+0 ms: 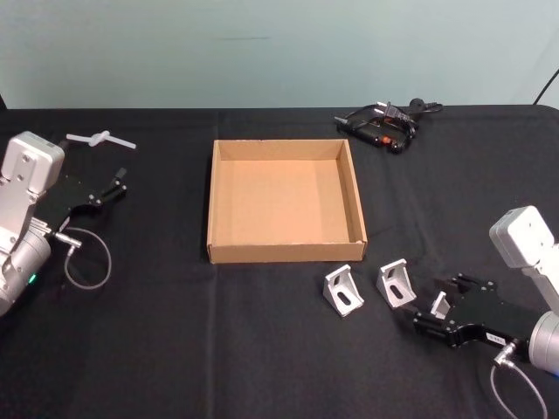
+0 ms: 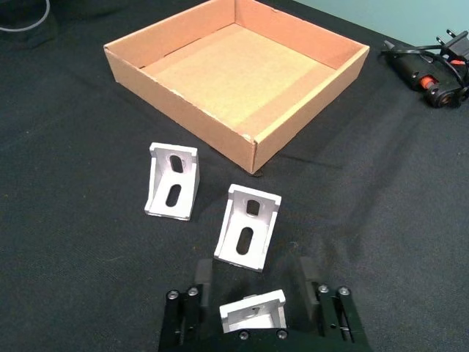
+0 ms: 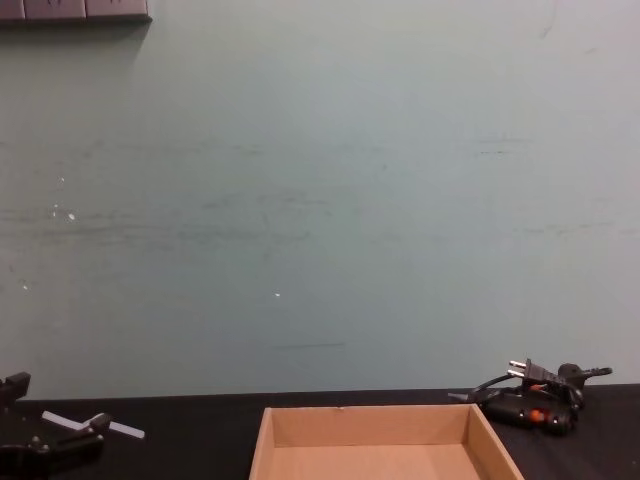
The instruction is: Use one hand to pick up the angle iron from the table and place it into the box.
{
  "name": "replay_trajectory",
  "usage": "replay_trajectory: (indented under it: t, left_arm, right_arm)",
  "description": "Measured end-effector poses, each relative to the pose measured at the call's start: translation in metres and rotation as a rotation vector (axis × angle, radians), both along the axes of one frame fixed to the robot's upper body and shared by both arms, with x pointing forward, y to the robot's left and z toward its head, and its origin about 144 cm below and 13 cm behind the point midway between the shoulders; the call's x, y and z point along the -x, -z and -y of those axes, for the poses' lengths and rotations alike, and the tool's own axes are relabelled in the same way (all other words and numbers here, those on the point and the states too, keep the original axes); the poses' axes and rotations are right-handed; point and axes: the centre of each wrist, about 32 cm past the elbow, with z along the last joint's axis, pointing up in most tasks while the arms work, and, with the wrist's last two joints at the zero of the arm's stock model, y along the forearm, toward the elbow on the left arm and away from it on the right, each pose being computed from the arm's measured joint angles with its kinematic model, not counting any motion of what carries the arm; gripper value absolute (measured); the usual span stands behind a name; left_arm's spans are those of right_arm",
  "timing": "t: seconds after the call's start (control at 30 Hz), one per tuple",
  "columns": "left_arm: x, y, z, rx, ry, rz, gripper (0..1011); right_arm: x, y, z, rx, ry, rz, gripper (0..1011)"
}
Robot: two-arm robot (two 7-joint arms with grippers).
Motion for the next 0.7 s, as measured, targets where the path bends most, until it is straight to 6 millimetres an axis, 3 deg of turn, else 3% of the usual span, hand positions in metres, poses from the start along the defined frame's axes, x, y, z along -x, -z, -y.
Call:
replay_trajectory:
  t: [0.3,0.7]
  left_arm:
    - [0.0,0.0,0.0,0.0,0.0,0.0,1005]
    - [0.0,0.0,0.0,0.0,0.0,0.0,1005]
  right_arm:
    - [0.0001,-0.0003,0.0001,0.001,0.0,0.001,461]
    - [0.0012,-0.0006,-0.0001,0.003,-0.001,0.014,446]
